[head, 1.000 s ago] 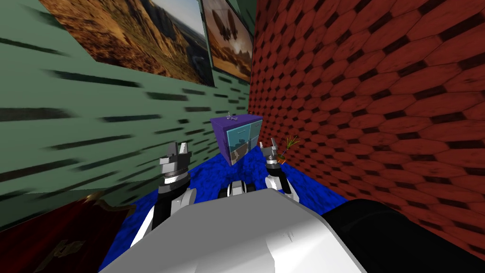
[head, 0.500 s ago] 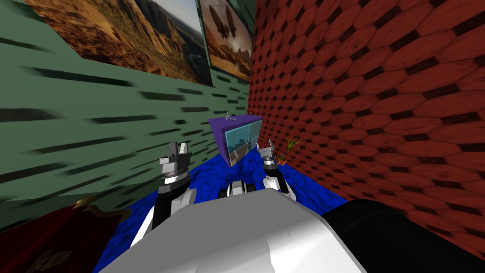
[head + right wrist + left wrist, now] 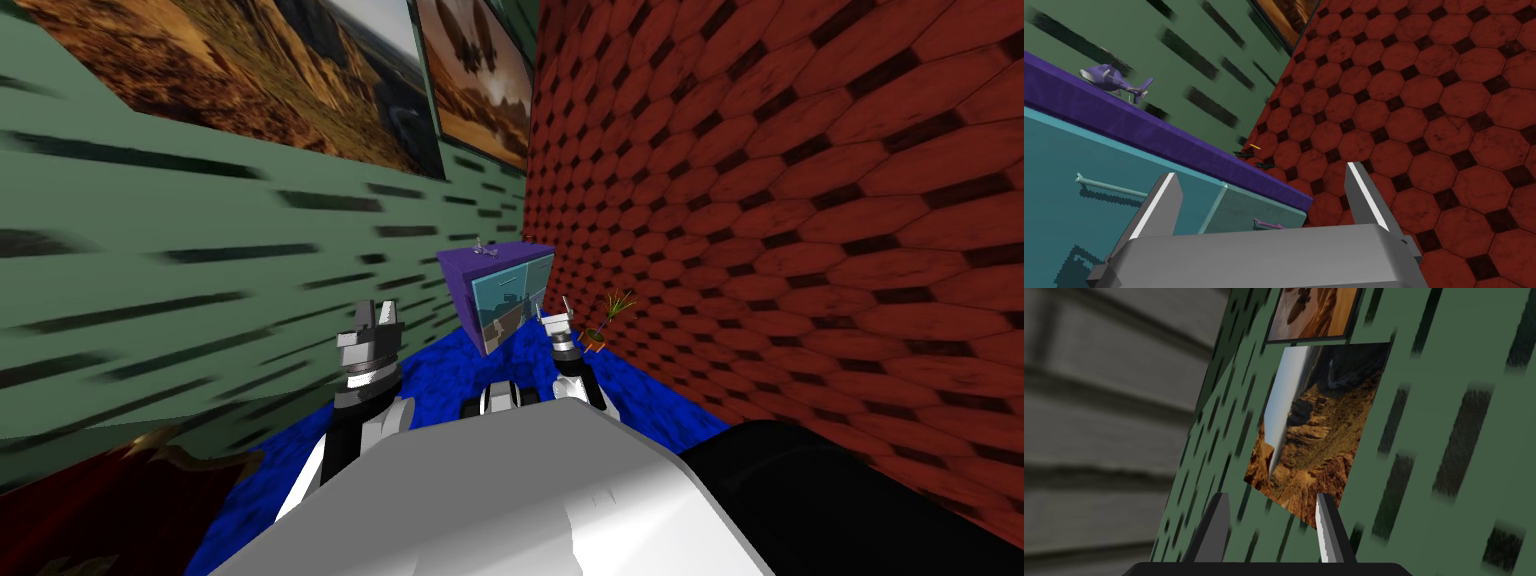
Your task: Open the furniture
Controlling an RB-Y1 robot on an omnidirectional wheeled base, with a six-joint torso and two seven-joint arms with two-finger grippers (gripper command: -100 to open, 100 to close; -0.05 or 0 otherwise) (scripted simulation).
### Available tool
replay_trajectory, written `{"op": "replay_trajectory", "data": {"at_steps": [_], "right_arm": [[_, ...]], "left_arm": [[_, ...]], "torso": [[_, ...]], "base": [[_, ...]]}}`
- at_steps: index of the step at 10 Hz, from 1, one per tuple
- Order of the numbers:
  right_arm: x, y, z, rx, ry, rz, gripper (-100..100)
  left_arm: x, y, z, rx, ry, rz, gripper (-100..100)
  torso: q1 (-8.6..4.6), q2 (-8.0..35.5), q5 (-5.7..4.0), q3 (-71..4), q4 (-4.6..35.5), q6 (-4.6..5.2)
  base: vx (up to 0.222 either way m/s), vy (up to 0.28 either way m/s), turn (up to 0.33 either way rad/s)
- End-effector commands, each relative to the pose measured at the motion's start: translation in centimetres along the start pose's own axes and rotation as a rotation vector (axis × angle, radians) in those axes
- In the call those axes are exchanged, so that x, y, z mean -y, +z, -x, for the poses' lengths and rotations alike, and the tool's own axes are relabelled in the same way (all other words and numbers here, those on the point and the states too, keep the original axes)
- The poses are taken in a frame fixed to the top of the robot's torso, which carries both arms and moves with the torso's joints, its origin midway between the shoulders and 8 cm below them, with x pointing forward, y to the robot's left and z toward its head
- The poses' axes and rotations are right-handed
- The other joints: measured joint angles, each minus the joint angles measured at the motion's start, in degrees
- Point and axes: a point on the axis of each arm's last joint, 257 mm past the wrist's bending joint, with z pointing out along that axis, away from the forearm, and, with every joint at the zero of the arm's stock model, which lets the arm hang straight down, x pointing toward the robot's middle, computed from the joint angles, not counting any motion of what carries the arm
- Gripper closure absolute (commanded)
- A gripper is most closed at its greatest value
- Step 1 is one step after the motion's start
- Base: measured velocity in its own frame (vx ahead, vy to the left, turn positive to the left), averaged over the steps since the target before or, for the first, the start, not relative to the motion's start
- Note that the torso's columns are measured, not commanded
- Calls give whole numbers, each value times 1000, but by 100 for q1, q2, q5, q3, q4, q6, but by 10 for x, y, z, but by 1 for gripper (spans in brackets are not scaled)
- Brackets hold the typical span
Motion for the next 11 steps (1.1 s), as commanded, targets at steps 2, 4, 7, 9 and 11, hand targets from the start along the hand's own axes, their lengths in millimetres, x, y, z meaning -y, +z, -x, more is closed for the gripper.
{"op": "replay_trajectory", "data": {"at_steps": [2, 4, 7, 9, 11], "right_arm": [[11, -2, -2, 1, 143, -15, -100], [20, -5, -4, 5, 257, -28, -100], [29, -8, -5, 11, 370, -42, -100], [39, -11, -6, 20, 483, -56, -100], [48, -14, -6, 32, 588, -71, -100]], "left_arm": [[0, 0, 0, 0, 0, 0, 0], [0, 0, 0, 0, 0, 0, 0], [0, 0, 0, 0, 0, 0, 0], [0, 0, 0, 0, 0, 0, 0], [0, 0, 0, 0, 0, 0, 0]], "torso": [[1, -1, 0, -1, -1, 0], [9, -5, 3, -2, -1, -1], [-3, -6, -1, -5, -2, 0], [2, -1, 1, 1, 1, -1], [0, -12, 0, -7, -3, -1]], "base": [[44, -33, 3], [65, -19, 3], [61, -31, 5], [59, -28, 12], [73, -29, 14]]}}
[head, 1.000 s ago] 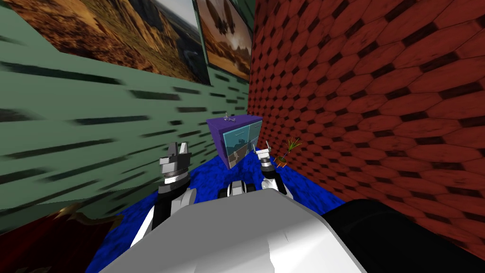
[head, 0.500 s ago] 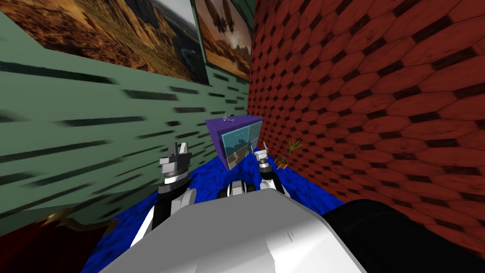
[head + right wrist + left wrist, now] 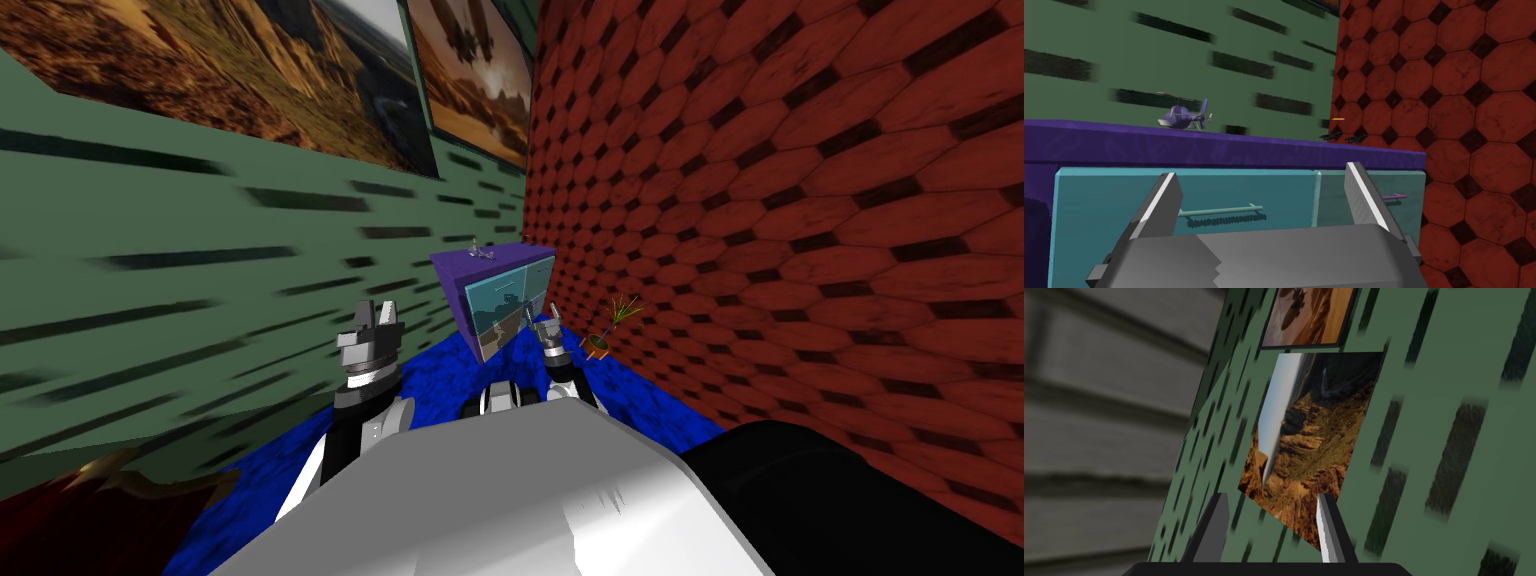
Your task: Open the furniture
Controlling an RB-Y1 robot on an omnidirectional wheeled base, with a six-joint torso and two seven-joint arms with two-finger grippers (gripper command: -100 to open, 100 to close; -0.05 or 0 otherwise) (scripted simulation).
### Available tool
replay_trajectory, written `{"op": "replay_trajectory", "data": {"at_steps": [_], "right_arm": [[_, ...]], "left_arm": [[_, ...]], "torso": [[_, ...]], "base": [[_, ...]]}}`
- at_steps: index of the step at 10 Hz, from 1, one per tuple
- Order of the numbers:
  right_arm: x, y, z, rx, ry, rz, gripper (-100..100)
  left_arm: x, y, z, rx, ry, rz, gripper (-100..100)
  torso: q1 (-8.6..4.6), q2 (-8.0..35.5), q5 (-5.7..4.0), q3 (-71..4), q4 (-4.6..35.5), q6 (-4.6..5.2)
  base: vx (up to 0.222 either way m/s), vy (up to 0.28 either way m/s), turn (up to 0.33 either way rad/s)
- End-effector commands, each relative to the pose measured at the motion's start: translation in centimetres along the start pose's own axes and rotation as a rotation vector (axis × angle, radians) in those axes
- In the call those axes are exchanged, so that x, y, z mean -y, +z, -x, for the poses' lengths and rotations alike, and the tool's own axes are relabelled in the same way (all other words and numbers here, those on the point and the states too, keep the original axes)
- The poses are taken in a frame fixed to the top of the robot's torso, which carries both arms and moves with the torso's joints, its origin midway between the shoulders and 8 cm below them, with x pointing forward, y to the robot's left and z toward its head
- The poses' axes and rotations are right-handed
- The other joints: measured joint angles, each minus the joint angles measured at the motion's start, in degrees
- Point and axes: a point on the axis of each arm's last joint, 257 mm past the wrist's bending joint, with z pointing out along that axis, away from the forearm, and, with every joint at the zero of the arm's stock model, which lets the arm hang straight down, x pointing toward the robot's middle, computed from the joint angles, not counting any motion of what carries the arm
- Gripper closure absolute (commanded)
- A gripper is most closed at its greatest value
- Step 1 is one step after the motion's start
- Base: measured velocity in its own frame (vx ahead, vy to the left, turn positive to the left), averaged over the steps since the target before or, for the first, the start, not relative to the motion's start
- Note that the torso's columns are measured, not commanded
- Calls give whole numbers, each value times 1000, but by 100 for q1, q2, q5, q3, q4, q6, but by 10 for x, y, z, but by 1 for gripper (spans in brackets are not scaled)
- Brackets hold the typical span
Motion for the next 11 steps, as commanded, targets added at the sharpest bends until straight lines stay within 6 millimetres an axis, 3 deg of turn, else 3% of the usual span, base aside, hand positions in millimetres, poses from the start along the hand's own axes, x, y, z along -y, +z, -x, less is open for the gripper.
{"op": "replay_trajectory", "data": {"at_steps": [1, 11], "right_arm": [[13, -4, 7, 20, 147, -19, -100], [43, -16, 31, 100, 567, -60, -100]], "left_arm": [[0, 0, 0, 0, 0, 0, 0], [0, 0, 0, 0, 0, 0, 0]], "torso": [[3, 6, 0, 2, 1, 1], [8, 22, 2, 13, 6, 1]], "base": [[80, -33, 24], [55, -18, 23]]}}
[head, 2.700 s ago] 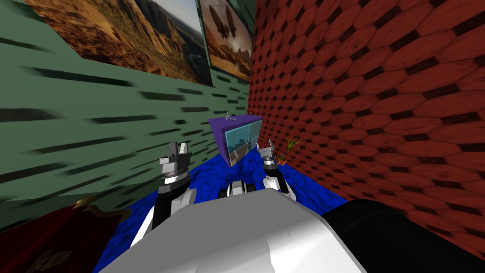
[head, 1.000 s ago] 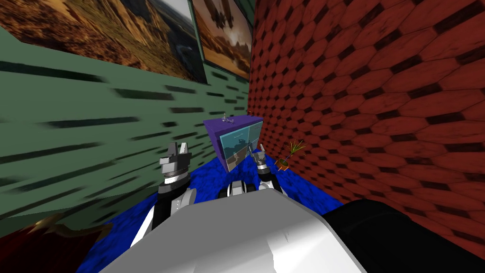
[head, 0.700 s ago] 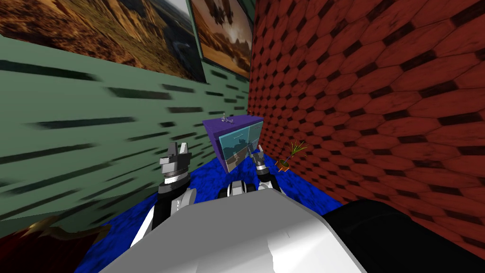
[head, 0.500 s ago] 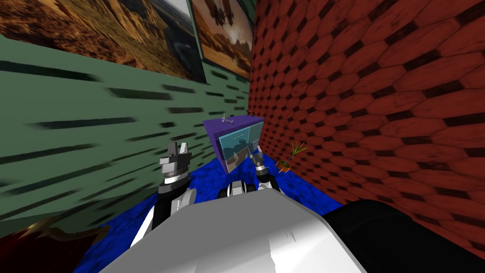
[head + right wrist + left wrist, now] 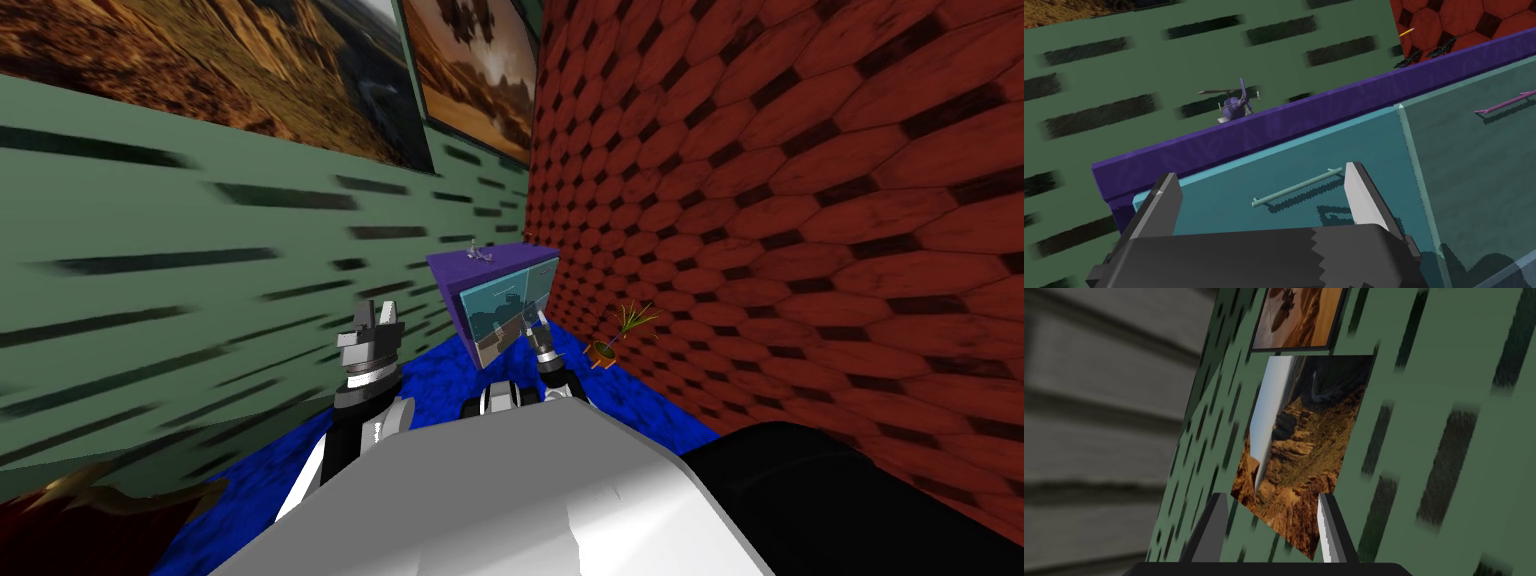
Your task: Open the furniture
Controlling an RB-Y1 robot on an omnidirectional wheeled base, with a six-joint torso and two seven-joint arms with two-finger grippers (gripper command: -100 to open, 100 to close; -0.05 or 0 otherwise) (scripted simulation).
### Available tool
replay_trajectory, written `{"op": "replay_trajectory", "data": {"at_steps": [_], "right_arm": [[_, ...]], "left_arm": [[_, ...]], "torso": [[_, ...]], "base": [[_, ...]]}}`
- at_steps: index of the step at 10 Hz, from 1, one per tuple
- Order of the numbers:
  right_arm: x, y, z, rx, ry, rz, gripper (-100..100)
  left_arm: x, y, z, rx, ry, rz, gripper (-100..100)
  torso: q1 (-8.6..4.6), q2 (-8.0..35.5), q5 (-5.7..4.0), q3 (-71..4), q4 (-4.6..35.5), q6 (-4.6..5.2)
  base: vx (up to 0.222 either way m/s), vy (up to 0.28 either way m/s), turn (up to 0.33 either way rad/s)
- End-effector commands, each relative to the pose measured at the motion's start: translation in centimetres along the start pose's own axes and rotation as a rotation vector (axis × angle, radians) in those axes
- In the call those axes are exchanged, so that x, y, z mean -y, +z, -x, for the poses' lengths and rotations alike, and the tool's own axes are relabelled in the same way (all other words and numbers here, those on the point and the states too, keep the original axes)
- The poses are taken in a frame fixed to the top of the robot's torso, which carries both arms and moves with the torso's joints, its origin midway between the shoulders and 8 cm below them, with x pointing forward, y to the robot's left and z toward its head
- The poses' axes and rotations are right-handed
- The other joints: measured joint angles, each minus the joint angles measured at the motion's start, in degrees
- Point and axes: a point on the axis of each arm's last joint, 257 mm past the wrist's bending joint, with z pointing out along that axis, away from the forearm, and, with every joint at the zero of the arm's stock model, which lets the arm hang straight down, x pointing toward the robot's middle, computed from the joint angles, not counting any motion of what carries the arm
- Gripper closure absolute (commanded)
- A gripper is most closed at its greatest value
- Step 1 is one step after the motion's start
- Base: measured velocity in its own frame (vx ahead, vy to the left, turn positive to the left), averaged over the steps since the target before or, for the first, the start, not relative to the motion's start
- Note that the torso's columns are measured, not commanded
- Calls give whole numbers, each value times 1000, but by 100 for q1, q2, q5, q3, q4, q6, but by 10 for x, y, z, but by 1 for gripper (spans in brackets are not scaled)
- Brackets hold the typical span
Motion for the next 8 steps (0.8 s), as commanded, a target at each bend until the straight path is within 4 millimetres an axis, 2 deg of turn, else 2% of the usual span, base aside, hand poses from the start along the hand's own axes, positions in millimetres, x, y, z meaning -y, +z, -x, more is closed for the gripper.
{"op": "replay_trajectory", "data": {"at_steps": [1, 8], "right_arm": [[3, -2, 9, 23, 107, -7, -100], [10, -8, 44, 118, 419, -13, -100]], "left_arm": [[0, 0, 0, 0, 0, 0, 0], [0, 0, 0, 0, 0, 0, 0]], "torso": [[1, -9, 0, -4, -2, -2], [-6, -9, -1, -6, -2, 0]], "base": [[49, -6, 33], [64, -8, 53]]}}
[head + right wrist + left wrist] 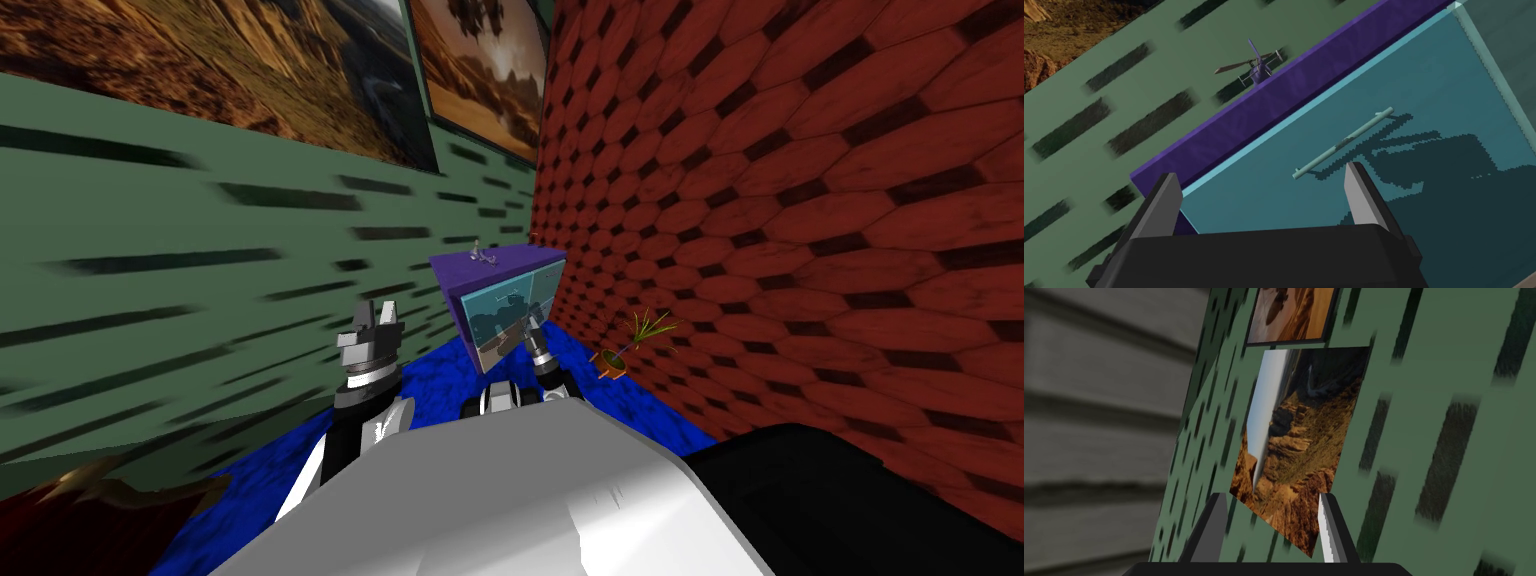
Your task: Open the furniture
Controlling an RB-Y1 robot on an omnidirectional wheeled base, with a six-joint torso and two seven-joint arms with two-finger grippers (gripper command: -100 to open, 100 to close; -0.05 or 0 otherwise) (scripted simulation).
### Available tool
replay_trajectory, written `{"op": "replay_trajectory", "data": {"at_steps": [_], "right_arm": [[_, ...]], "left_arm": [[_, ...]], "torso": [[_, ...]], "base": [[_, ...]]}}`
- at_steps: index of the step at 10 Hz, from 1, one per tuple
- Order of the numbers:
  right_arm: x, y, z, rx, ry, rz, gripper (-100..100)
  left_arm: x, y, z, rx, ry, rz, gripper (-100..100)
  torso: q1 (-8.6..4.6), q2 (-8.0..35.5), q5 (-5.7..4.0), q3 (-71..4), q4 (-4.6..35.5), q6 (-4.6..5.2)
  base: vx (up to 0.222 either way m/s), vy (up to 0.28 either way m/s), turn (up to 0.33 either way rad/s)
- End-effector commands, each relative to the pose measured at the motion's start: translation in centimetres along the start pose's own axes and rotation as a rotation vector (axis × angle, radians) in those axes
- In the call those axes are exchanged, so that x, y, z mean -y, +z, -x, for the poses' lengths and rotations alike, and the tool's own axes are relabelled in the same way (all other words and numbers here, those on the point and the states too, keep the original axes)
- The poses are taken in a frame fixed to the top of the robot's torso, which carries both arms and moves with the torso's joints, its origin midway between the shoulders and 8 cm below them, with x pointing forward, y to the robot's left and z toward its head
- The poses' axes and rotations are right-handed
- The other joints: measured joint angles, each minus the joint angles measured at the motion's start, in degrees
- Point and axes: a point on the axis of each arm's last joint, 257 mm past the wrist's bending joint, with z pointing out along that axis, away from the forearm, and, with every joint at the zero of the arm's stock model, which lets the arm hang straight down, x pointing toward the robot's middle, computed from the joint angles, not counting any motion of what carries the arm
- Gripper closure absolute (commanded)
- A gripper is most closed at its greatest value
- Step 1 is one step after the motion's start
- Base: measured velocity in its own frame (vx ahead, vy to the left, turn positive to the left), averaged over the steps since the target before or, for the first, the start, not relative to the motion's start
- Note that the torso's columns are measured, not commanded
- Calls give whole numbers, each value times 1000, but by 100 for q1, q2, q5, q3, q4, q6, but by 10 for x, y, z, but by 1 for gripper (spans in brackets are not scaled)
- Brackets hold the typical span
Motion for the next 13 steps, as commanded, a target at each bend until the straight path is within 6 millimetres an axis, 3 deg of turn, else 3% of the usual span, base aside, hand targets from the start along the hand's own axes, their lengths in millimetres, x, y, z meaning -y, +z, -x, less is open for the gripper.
{"op": "replay_trajectory", "data": {"at_steps": [1, 13], "right_arm": [[-2, 0, 9, 27, 102, 2, -100], [-28, 2, 53, 163, 505, 55, -100]], "left_arm": [[0, 0, 0, 0, 0, 0, 0], [0, 0, 0, 0, 0, 0, 0]], "torso": [[4, -5, 1, -2, -1, -2], [-1, -4, 0, -2, -1, -2]], "base": [[56, 6, 37], [53, 6, 72]]}}
